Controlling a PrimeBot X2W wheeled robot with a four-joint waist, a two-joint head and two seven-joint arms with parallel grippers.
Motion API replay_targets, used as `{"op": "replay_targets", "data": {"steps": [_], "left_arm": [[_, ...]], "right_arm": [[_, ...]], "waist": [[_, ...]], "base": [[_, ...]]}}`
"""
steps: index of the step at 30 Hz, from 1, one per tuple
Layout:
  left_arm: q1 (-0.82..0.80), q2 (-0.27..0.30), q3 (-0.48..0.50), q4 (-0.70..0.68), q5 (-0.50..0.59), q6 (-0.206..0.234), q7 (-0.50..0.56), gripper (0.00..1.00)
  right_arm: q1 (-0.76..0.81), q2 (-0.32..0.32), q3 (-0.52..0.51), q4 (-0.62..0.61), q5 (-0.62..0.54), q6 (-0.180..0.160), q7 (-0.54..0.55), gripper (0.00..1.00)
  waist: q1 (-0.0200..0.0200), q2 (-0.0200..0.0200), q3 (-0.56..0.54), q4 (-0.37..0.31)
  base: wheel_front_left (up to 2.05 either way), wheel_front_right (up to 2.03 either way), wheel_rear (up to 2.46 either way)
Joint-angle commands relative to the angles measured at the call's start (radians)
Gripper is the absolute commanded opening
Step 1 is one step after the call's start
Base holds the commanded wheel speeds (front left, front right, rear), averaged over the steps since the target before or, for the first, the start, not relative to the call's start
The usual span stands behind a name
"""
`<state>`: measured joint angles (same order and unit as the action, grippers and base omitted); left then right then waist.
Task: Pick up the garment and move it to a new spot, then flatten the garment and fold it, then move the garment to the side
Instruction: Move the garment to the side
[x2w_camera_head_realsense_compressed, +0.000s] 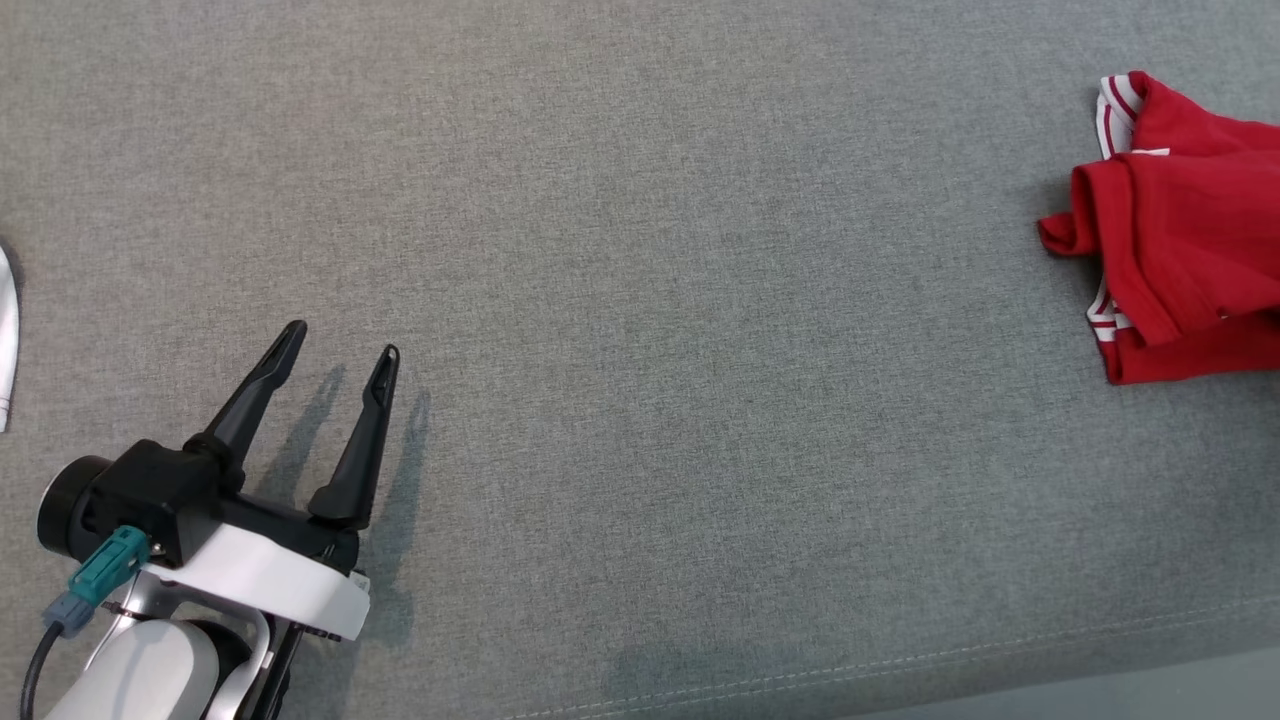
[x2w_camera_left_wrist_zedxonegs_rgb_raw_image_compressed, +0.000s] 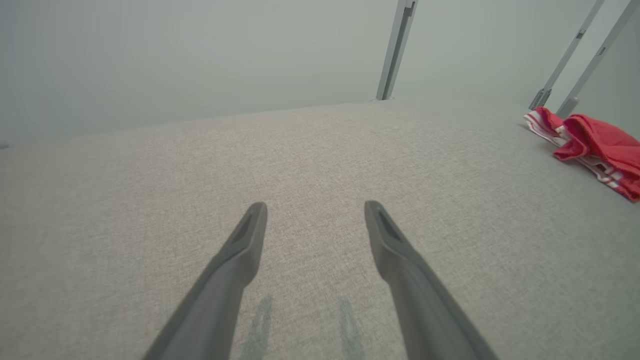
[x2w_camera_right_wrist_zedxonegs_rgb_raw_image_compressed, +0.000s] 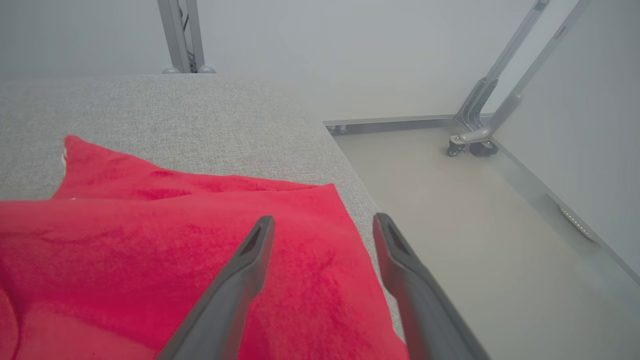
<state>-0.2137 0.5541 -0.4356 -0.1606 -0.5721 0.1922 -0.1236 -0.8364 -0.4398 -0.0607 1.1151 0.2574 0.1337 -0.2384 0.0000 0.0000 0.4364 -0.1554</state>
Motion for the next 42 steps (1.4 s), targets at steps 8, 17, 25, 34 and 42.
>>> {"op": "replay_targets", "data": {"steps": [8,17,25,34,42], "left_arm": [[-0.043,0.002,0.026,0.027,-0.001,-0.015,-0.036,1.0],[0.032,-0.019,0.051,0.096,-0.024,0.013,-0.089,1.0],[0.092,-0.024,0.084,0.107,-0.044,0.038,-0.109,1.0],[0.179,-0.054,0.1,0.124,-0.062,0.053,-0.126,1.0],[0.232,-0.075,0.088,0.139,-0.061,0.052,-0.132,1.0]], "right_arm": [[0.058,0.015,-0.058,-0.154,-0.037,-0.003,-0.023,1.0],[0.32,0.154,-0.044,-0.583,-0.046,-0.003,-0.023,1.0],[0.482,0.251,0.029,-0.756,-0.049,-0.003,-0.013,1.0],[0.714,0.343,0.0,-0.957,-0.109,-0.003,0.035,1.0],[0.865,0.376,-0.029,-1.068,-0.124,-0.003,0.087,1.0]], "waist": [[0.0,0.0,-0.047,0.017],[0.0,0.0,-0.189,0.051],[0.0,0.0,-0.273,0.101],[0.0,0.0,-0.368,0.166],[0.0,0.0,-0.43,0.174]], "base": [[0.0,0.0,0.0],[0.0,0.0,0.0],[0.0,0.0,0.0],[0.0,0.0,0.0],[0.0,0.0,0.0]]}}
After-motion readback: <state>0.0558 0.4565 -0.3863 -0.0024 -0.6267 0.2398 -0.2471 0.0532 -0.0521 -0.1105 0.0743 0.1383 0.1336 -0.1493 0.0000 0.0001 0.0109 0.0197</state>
